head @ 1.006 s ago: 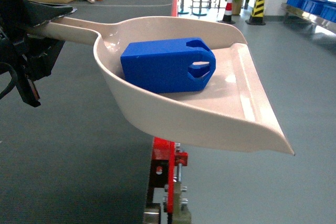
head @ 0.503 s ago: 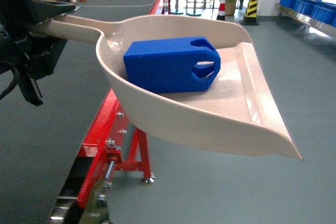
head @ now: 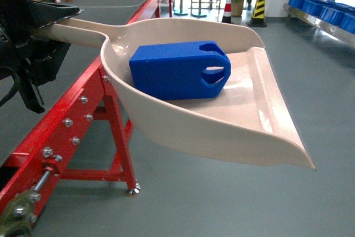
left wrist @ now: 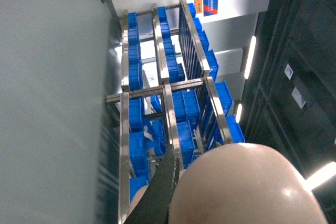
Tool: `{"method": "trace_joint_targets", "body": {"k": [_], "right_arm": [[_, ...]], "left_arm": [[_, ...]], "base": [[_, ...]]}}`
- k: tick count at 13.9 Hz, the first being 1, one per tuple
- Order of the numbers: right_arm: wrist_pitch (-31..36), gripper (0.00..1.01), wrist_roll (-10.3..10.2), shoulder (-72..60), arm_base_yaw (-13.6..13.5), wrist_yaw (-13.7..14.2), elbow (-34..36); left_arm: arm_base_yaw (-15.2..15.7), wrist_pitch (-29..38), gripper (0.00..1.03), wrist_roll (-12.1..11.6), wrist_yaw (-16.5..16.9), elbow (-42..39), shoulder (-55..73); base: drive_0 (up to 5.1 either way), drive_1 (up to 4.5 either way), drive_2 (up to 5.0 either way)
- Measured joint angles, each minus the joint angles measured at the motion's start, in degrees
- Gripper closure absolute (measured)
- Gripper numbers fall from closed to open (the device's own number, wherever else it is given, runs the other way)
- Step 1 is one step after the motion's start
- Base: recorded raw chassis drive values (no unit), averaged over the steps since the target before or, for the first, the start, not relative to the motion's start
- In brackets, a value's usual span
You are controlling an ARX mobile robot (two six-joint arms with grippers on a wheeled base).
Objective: Place part in tray to right shelf
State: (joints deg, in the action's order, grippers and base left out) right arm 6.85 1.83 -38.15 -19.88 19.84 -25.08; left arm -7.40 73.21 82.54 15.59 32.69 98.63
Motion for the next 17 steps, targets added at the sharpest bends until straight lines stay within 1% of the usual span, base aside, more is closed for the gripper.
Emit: {"method": "trace_joint_targets", "body": {"k": [14,17], "right_arm": [[-0.13,0.03,0.00,0.00,0.00,0.11,0.00],[-0.11,0.03,-0.02,0.02,0.00,0.09,0.00]], "left_arm": [[0.00,-0.17,0.89,0.00,-0.13,0.00,0.04],[-0.02,0.11,0.89,0.04,0.04,0.00,0.02]], "base": [[4.9,-2.56,-2.6],[4.9,-1.37,-3.3]]}}
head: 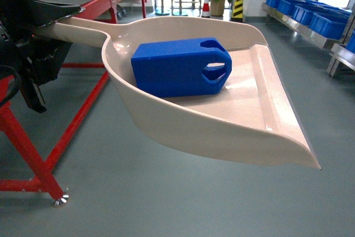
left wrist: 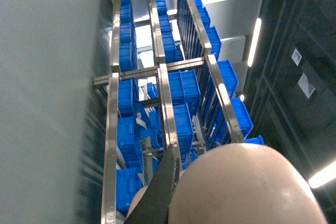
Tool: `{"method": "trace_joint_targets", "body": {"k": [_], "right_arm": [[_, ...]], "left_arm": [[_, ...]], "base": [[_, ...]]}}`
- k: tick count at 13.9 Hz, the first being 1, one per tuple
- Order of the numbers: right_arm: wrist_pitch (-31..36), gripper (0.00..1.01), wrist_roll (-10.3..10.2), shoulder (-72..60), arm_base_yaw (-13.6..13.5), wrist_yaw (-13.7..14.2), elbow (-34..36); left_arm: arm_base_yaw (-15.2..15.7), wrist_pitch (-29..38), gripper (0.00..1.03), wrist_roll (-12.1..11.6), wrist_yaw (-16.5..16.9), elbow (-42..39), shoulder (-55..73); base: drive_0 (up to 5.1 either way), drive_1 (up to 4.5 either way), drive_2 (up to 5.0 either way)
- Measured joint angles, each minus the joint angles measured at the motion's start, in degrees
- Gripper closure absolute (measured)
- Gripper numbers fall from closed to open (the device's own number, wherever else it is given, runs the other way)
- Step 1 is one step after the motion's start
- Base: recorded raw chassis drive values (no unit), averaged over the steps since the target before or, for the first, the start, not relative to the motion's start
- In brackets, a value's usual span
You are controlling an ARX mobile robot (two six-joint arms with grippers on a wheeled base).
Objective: Place part in tray to right shelf
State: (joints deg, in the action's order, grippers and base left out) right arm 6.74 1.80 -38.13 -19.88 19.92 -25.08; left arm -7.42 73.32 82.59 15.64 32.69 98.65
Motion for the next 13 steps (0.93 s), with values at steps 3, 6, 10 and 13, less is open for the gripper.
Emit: {"method": "trace_joint_targets", "body": {"k": [3,6,10,13], "right_arm": [[0.02,0.03,0.02,-0.02,0.00,0.00,0.00],[-0.04,0.03,0.02,0.00,0.02,0.39,0.02],[0.09,0.03,0.02,0.26,0.00,0.04,0.04],[0.04,0.03,0.02,0.00,0.02,0.07,0.04]], "left_arm": [[0.02,0.15,0.89,0.00,-0.13,0.00,0.00],[-0.74,0.17,0.89,0.02,0.55,0.00,0.00],[0.07,-0.31,0.89,-0.07,-0.17,0.00,-0.02],[0.02,0.09,0.89,-0.04,-0.17,0.00,-0.02]], "base": [[4.9,-1.37,-3.3],[1.6,-0.46,-1.1],[0.0,2.19,-2.1],[0.0,4.37,-4.3]]}}
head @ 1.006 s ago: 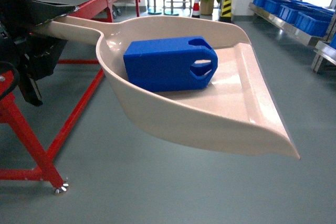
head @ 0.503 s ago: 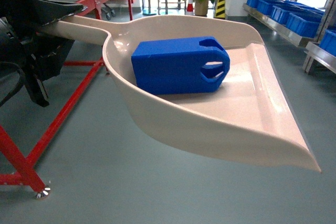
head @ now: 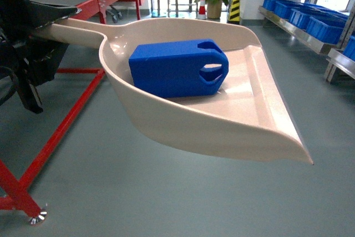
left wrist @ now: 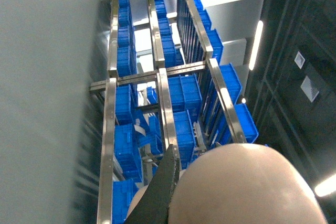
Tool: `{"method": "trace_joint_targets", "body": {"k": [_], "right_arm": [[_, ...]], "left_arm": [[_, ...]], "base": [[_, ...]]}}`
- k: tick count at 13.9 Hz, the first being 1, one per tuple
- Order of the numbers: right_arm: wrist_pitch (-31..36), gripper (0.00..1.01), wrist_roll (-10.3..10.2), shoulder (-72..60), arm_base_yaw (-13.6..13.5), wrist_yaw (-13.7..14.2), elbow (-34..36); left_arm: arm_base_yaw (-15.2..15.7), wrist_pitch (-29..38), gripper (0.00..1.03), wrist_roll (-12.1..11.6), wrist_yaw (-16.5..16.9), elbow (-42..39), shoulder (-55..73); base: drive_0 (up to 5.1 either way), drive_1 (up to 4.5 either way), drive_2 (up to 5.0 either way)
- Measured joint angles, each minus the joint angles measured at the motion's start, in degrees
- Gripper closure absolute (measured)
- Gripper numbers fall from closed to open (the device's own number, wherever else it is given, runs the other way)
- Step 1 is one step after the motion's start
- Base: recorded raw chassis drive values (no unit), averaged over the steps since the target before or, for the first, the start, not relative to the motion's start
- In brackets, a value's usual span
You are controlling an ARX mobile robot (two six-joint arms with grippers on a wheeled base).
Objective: Place part in tray to right shelf
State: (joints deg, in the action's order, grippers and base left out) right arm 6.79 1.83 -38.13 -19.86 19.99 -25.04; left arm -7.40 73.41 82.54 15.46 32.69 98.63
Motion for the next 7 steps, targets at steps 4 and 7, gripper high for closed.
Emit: {"method": "trace_joint_targets", "body": {"k": [4,7], "right_arm": [[0.04,0.03,0.00,0.00,-0.02,-0.02,0.04],[-0.11,0.03,0.00,-0.09,0.00,0.00,0.04]], "left_arm": [[0.00,-0.17,0.89,-0.02,0.09,0.00,0.00],[0.00,-0.20,0.89,-0.02,-0.02,0.00,0.00]], "base": [[0.0,4.33,-4.3],[0.1,4.42,-4.2]]}}
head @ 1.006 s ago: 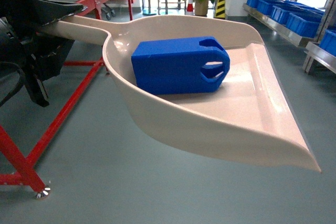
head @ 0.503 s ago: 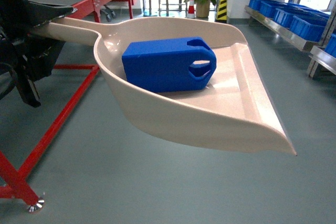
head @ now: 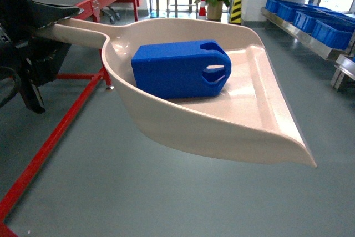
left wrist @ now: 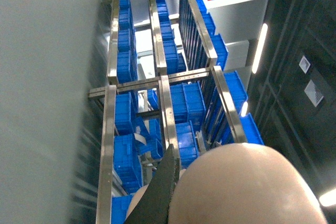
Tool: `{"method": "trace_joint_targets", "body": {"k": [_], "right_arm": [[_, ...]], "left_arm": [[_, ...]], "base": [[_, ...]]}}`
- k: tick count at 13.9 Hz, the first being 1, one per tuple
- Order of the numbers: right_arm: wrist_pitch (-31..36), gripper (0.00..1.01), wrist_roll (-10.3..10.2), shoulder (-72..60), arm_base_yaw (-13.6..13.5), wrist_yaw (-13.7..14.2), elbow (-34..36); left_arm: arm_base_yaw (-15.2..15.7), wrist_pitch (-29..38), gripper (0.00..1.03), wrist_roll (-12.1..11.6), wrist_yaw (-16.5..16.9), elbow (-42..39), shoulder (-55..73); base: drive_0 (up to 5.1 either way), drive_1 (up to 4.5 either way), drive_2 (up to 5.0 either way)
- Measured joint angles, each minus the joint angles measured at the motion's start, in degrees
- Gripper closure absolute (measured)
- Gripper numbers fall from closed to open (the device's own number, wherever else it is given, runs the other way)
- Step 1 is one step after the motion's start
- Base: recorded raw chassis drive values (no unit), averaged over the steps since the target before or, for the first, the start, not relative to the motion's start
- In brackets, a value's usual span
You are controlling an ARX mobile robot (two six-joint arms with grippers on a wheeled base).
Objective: Place part in tray to right shelf
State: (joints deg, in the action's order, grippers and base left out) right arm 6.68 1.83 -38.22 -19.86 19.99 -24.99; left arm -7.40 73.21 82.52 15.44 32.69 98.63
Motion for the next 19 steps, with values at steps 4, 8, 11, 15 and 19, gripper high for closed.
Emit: {"method": "trace_joint_targets", "body": {"k": [4,8,11,15,19], "right_arm": [[-0.07,0.03,0.00,-0.04,-0.02,-0.02,0.00],[-0.13,0.03,0.00,0.00,-0.02,-0.02,0.00],[0.13,0.03,0.00,0.07,-0.02,-0.02,0.00],[-0.02,0.03,0.00,0.00,-0.02,-0.02,0.00],[0.13,0.03,0.00,0.04,-0.02,-0.04,0.00]], "left_arm": [[0.00,-0.02,0.89,0.00,-0.17,-0.02,0.00],[0.00,-0.26,0.89,0.02,0.04,-0.02,0.02],[0.00,0.09,0.89,0.04,0.02,0.00,0.02],[0.00,0.11,0.89,0.02,0.00,-0.02,0.02],[0.00,0.15,0.89,0.04,0.00,0.00,0.02]], "base": [[-0.1,4.28,-4.4],[-0.1,4.21,-4.5],[-0.1,4.24,-4.4],[0.0,4.37,-4.3],[0.0,4.34,-4.3]]}}
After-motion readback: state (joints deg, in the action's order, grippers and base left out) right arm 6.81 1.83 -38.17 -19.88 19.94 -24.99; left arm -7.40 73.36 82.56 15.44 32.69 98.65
